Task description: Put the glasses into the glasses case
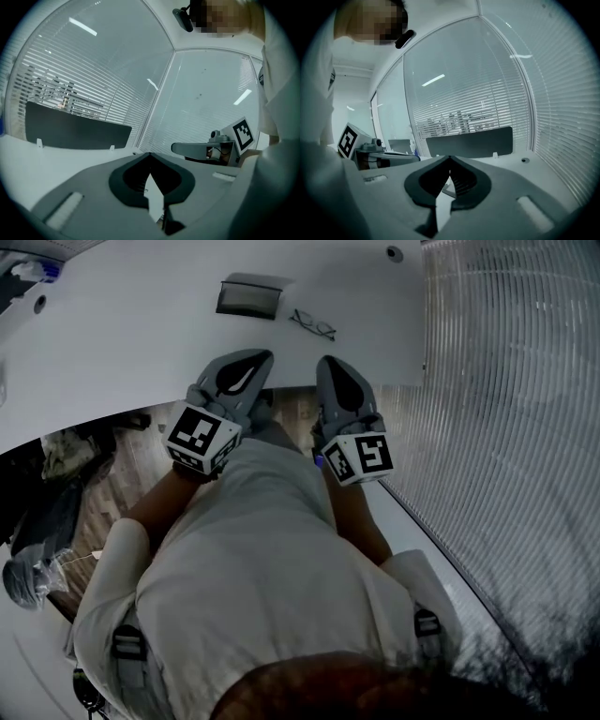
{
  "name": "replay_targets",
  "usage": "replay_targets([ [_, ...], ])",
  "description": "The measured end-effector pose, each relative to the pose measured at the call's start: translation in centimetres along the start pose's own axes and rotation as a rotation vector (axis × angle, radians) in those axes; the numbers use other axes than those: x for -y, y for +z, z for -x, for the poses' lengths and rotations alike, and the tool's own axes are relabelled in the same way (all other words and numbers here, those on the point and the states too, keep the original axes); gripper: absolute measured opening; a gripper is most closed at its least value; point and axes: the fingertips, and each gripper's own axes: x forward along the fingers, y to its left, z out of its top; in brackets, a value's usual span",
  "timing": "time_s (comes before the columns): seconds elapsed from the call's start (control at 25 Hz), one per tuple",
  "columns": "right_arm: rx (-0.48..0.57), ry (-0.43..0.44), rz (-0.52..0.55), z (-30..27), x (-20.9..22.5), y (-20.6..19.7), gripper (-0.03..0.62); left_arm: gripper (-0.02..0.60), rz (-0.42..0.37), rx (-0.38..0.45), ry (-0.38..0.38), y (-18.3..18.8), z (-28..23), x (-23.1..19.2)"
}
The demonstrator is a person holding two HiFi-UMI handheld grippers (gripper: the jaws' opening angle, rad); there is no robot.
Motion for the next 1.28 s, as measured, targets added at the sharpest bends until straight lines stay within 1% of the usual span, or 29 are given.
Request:
replay_targets([
  [0.12, -0.022, 0.013, 0.069, -1.4, 0.5, -0.5, 0.003, 0.002, -0.003, -0.010, -0.010, -0.5, -1.4, -0.3],
  [0.28, -0.053, 0.053, 0.146, -3.5, 1.7, -2.1, 0.002, 0.002, 0.000, -0.026, -0.029, -1.3, -3.5, -0.9],
  [0.4, -0.119, 0.052, 0.203, -5.0, 2.7, -4.4, 0.003, 0.002, 0.024, -0.045, -0.043, -1.9, -4.5, -1.3],
  [0.52, -0.181, 0.038, 0.261, -5.9, 4.2, -6.4, 0.003, 0.002, 0.011, -0.073, -0.043, -2.8, -5.3, -1.9],
  [0.68, -0.242, 0.062, 0.299, -6.8, 5.3, -8.5, 0.003, 0.002, -0.003, -0.114, -0.031, -4.7, -6.7, -3.3],
  [0.96, -0.337, 0.099, 0.437, -8.9, 6.9, -12.0, 0.003, 0.002, -0.005, -0.177, -0.035, -7.8, -9.7, -5.3],
  [1.08, -0.388, 0.106, 0.480, -9.6, 8.0, -14.2, 0.021, 0.002, -0.001, -0.215, -0.043, -9.8, -10.7, -5.6],
  [1.28, -0.460, 0.109, 0.558, -10.8, 10.0, -17.0, 0.057, 0.002, 0.012, -0.246, -0.052, -12.4, -12.4, -6.2],
])
